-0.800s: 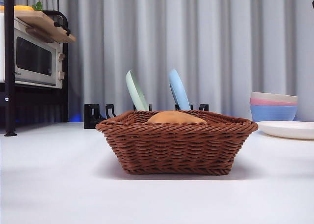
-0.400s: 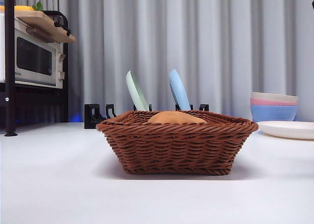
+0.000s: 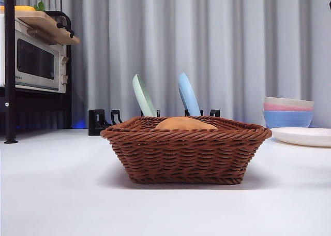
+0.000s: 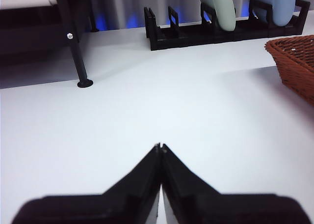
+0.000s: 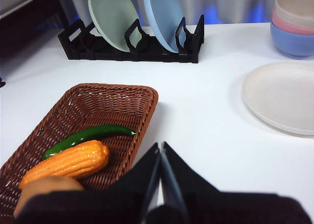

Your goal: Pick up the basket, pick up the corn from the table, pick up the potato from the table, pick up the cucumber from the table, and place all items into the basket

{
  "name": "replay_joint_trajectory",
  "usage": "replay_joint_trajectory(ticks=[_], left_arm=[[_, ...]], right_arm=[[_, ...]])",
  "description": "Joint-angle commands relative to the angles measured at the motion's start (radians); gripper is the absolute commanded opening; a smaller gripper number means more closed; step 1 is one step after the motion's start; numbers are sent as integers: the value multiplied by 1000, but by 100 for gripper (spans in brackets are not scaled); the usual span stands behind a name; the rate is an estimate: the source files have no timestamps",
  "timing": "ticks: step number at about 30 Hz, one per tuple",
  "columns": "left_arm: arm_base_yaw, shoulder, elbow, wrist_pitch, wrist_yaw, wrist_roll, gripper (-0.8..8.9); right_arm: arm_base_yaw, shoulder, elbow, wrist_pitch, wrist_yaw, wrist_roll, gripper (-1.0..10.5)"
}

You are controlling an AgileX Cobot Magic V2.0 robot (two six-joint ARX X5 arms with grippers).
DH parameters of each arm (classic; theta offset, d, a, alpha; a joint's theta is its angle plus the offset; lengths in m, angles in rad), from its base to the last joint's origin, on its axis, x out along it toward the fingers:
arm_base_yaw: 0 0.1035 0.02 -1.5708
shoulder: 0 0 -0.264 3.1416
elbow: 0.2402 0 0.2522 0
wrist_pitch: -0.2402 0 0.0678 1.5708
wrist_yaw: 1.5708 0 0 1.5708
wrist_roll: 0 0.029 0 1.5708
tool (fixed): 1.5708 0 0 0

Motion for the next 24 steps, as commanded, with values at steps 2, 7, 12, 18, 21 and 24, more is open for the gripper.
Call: replay_joint_trajectory(ticks=[2, 7, 12, 18, 21, 24], left_arm=[[3, -3, -14, 2, 2, -17, -3], [3, -3, -14, 2, 0, -17, -3], [3, -3, -14, 2, 0, -17, -3], [3, -3, -14, 2, 0, -17, -3], [3, -3, -14, 2, 0, -17, -3], [3, -3, -14, 2, 0, -17, -3]], right_arm=[[0, -2, -2, 3, 3, 10, 2], [0, -2, -2, 3, 3, 10, 2], [0, -2, -2, 3, 3, 10, 2], [0, -2, -2, 3, 3, 10, 2], [0, -2, -2, 3, 3, 10, 2], [3, -5, -3, 2, 3, -30, 2]])
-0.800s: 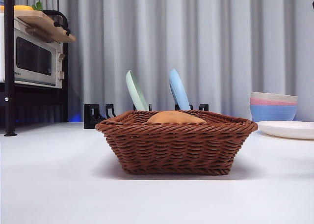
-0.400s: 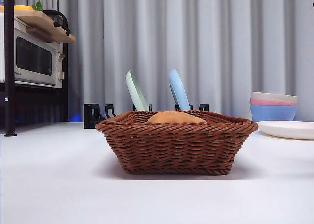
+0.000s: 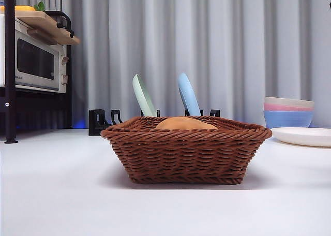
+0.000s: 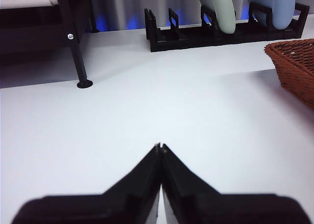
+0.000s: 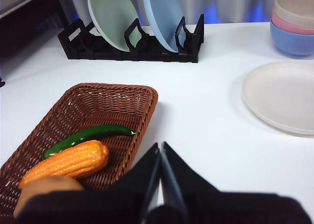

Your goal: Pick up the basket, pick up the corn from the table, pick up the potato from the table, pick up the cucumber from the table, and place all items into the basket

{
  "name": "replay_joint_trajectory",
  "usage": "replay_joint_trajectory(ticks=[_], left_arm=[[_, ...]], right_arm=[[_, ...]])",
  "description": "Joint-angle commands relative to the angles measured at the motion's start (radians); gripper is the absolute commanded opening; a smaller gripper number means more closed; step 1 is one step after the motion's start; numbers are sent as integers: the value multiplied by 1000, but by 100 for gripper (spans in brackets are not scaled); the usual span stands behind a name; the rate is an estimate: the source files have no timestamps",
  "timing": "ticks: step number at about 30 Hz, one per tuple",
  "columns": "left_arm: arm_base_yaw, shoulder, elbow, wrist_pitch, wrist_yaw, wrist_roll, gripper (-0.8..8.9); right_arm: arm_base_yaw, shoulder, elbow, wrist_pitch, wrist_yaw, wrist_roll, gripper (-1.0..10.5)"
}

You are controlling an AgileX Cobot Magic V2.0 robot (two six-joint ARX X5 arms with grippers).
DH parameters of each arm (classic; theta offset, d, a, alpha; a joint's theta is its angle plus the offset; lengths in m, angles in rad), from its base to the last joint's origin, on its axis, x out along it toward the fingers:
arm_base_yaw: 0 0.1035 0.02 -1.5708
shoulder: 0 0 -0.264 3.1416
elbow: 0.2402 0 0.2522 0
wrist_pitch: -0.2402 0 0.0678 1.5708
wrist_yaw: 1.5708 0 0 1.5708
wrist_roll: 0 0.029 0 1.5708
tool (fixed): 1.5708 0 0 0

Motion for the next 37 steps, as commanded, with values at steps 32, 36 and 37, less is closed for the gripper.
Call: replay_joint_trajectory(ticks=[32, 36, 37], left_arm=[[3, -2, -14, 2, -1, -10, -3], [3, -2, -14, 2, -1, -10, -3], [3, -2, -14, 2, -1, -10, -3]], right_arm=[[-262, -542, -617, 231, -154, -68, 2], [-262, -542, -617, 231, -154, -68, 2], [-262, -542, -617, 231, -154, -68, 2]])
